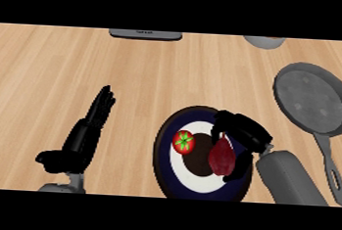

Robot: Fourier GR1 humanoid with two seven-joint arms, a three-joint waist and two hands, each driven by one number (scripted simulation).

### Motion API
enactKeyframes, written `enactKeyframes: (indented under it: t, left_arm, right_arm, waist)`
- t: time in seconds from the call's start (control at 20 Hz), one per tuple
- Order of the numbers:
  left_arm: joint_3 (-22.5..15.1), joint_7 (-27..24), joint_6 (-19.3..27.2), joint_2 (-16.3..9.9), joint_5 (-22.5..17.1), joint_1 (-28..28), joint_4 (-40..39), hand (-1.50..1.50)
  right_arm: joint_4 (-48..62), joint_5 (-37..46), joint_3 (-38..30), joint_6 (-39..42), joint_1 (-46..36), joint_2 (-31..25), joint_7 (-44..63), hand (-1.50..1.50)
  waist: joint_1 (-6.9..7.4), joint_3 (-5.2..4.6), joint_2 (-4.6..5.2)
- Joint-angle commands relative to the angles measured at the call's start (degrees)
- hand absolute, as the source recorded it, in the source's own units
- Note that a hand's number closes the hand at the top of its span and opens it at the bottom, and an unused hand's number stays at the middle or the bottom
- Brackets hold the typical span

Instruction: Pick the pear from the plate and place it in the pan

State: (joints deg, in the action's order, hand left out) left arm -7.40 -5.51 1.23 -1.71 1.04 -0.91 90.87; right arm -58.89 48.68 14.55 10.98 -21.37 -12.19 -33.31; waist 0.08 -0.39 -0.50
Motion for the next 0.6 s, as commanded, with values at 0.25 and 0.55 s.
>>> enactKeyframes:
  t: [0.25,0.55]
  left_arm:
    - [0.3,0.5,-0.9,-1.0,-0.4,1.3,1.5,0.00]
    - [0.6,0.8,-0.5,-1.2,0.0,1.0,1.6,0.00]
  right_arm:
    - [-0.9,1.3,-12.9,-12.6,-2.4,4.1,25.2,1.50]
    - [-1.5,12.5,-18.8,-25.8,-8.9,5.3,54.4,1.50]
  waist:
    - [-0.44,0.22,0.15]
    - [-0.08,-0.07,-0.13]
